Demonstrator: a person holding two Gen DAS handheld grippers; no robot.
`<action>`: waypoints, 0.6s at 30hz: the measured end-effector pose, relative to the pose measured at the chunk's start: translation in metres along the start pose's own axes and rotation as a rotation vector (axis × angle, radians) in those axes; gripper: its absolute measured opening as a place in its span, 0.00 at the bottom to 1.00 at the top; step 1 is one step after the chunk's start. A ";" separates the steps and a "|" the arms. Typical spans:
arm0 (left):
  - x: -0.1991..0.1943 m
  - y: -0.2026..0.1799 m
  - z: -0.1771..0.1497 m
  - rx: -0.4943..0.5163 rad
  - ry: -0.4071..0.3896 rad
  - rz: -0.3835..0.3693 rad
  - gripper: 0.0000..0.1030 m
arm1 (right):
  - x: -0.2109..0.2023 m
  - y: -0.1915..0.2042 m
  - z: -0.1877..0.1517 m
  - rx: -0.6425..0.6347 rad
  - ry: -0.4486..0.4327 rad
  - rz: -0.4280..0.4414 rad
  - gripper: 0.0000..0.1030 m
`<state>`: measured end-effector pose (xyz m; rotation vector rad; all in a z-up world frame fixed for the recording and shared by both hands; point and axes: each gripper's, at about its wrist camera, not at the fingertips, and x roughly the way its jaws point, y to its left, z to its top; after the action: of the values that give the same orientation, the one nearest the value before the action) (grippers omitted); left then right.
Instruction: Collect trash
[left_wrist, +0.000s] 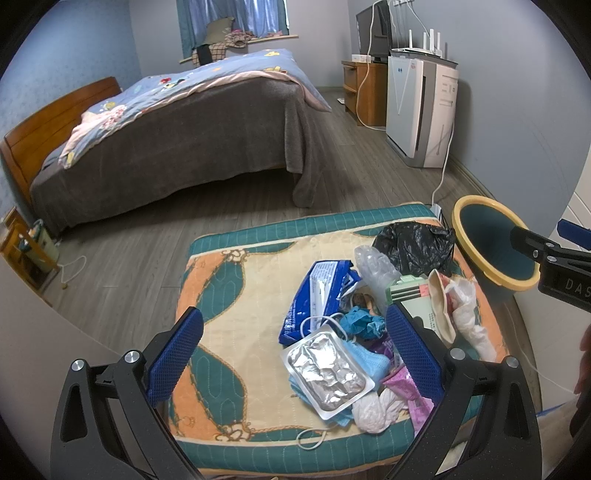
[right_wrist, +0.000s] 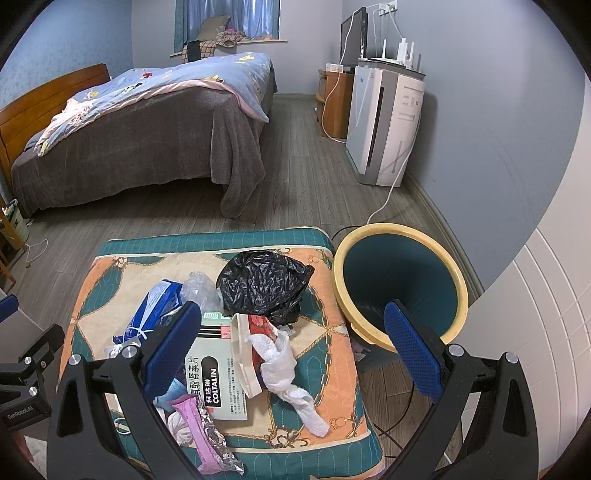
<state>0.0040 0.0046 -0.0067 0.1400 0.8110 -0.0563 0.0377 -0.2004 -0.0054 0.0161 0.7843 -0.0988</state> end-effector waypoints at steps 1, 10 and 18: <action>0.000 0.000 0.000 0.000 0.000 0.000 0.95 | 0.000 0.000 -0.001 0.000 0.001 0.001 0.95; 0.000 0.000 0.000 0.000 0.001 0.000 0.95 | 0.000 0.001 -0.001 0.000 0.003 0.002 0.95; 0.000 0.000 0.000 0.000 0.002 0.000 0.95 | 0.001 0.002 -0.003 0.001 0.010 0.005 0.95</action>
<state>0.0042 0.0044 -0.0067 0.1403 0.8127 -0.0557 0.0364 -0.1987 -0.0081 0.0193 0.7944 -0.0940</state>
